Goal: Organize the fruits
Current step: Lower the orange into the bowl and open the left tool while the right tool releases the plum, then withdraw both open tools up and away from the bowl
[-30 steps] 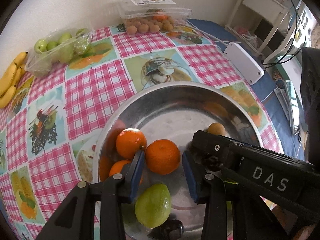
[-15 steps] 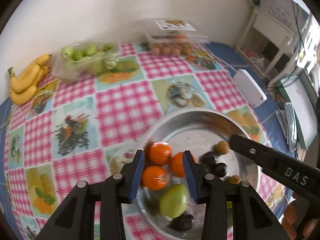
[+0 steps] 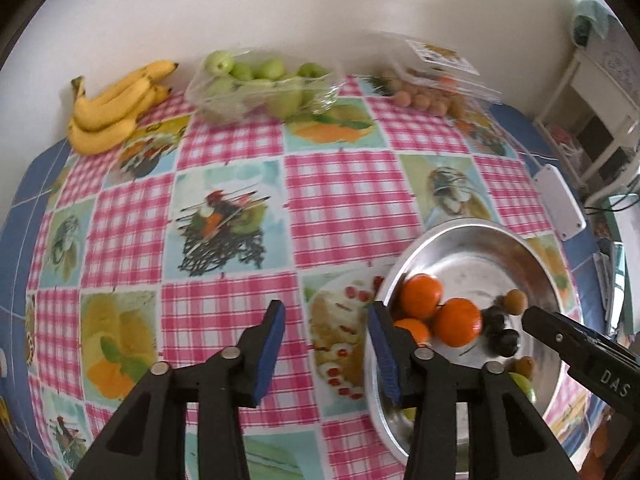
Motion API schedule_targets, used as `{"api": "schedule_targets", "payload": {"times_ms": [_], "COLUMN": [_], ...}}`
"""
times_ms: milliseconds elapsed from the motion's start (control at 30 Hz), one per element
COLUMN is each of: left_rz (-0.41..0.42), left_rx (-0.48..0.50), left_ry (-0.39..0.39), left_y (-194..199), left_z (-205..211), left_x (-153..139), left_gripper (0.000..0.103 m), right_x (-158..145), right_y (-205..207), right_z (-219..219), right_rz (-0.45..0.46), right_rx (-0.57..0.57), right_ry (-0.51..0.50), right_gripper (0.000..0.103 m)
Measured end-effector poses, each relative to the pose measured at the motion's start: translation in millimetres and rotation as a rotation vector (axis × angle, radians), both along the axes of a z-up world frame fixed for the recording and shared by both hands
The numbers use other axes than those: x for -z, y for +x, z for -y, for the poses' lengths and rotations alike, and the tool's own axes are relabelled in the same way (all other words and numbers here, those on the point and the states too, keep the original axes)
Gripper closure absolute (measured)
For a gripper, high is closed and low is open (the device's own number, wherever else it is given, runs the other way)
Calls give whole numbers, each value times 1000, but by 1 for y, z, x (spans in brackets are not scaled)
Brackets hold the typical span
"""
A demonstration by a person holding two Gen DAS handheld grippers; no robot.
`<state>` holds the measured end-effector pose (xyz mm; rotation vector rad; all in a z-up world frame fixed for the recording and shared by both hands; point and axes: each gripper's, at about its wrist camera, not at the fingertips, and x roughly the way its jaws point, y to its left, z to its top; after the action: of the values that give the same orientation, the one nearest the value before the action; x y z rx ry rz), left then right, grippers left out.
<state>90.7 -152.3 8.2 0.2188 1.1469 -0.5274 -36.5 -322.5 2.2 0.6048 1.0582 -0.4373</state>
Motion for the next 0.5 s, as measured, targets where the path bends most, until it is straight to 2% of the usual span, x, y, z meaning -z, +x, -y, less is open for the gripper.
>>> {"api": "schedule_targets", "payload": {"times_ms": [67,133,267,367,400,500], "left_rz": [-7,-15,-16,-15,-13,-19], "left_rx": [-19,-30,-41,-52,-58,-81], "left_ry": [9,13,34,59,65,66], "left_y": [2,3,4,5,6,10], "left_z": [-4,-6,-6,-8,-9,-13], "left_x": [3,6,10,14,15,18], "left_gripper": [45,42,32,28,27,26], "right_x": [3,6,11,13,14,16], "right_y": [2,3,5,5,6,6], "right_z": [-2,-3,-5,-5,-5,-5], "right_rz": [-10,-22,-44,-49,-51,-56], "right_rx": [-5,-11,-18,-21,-21,-23], "right_ry": [-3,-7,-20,-28,-28,-28], "right_gripper": [50,49,36,32,27,24]}}
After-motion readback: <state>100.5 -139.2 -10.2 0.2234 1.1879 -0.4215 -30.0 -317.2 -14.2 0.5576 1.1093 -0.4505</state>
